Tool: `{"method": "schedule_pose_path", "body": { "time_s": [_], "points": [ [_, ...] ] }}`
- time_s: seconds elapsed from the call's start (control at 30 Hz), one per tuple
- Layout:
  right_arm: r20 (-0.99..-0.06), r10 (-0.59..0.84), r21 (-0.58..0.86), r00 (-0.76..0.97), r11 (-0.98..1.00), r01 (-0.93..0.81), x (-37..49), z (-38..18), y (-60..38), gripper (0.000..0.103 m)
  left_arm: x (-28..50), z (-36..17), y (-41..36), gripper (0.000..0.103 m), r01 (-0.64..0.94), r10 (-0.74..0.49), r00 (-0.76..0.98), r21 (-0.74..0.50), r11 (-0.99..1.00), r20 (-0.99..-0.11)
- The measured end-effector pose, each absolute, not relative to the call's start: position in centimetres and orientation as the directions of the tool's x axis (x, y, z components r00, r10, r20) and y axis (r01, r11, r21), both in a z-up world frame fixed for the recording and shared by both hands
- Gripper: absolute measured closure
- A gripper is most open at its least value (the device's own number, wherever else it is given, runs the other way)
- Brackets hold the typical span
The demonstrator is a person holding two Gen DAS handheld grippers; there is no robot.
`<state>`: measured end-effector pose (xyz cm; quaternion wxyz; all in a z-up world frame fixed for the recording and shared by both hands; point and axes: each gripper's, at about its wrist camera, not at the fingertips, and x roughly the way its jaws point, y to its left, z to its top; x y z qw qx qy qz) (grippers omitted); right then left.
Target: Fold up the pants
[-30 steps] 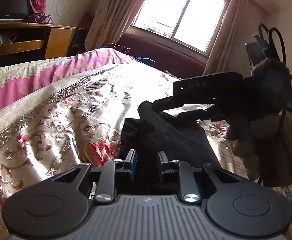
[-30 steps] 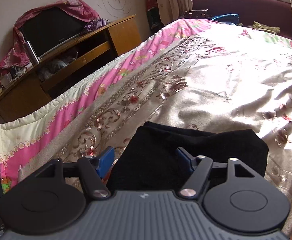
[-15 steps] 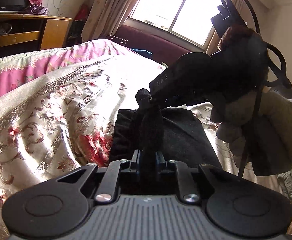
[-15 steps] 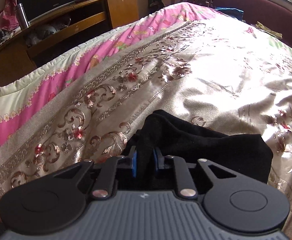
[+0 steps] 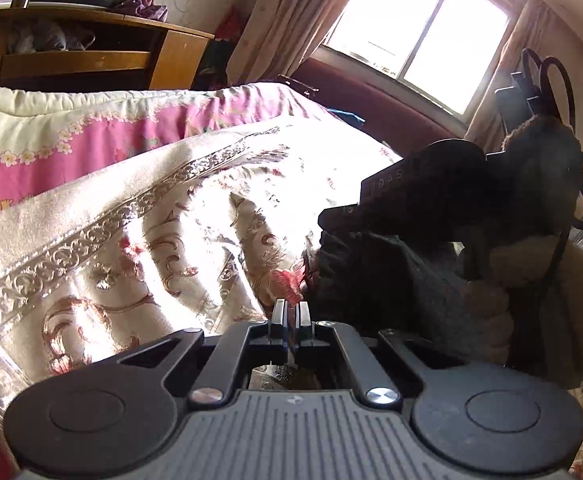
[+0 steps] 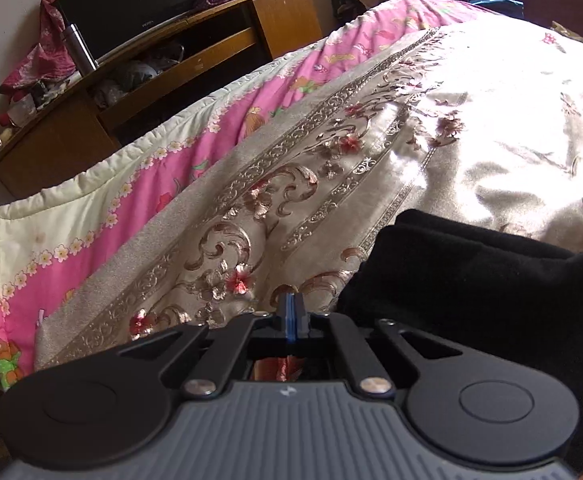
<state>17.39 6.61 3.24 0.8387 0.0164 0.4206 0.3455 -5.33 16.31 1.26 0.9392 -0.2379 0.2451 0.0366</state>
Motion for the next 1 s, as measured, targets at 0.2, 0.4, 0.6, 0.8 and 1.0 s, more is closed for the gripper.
{"method": "schedule_pose_path", "body": {
  "time_s": [0.2, 0.4, 0.6, 0.8, 1.0],
  "points": [
    [-0.669, 0.475, 0.126, 0.572, 0.831, -0.542, 16.6, 8.0, 4.5, 0.031, -4.1, 2.8, 14.1, 0.054, -0.054, -0.155, 0.885, -0.426, 0.903, -0.439],
    [-0.753, 0.314, -0.055, 0.579, 0.846, -0.53, 15.5, 3.7, 7.6, 0.037, -2.7, -0.1, 10.6, 0.05, -0.08, -0.134, 0.831, -0.354, 0.932, -0.541],
    [-0.779, 0.364, 0.133, 0.51, 0.892, -0.433, 17.6, 4.3, 3.0, 0.087, -3.5, 1.3, 11.7, 0.072, -0.026, -0.217, 0.857, -0.46, 0.887, -0.467],
    [-0.719, 0.465, 0.262, 0.517, 0.87, -0.418, 16.7, 8.9, 0.5, 0.09, -5.2, 4.8, 11.2, 0.073, 0.057, -0.242, 0.906, -0.468, 0.882, -0.346],
    [-0.696, 0.51, 0.264, 0.505, 0.836, -0.481, 17.4, 8.6, 4.1, 0.09, -5.0, 3.9, 14.5, 0.073, -0.033, -0.167, 0.916, -0.485, 0.874, -0.364]
  ]
}}
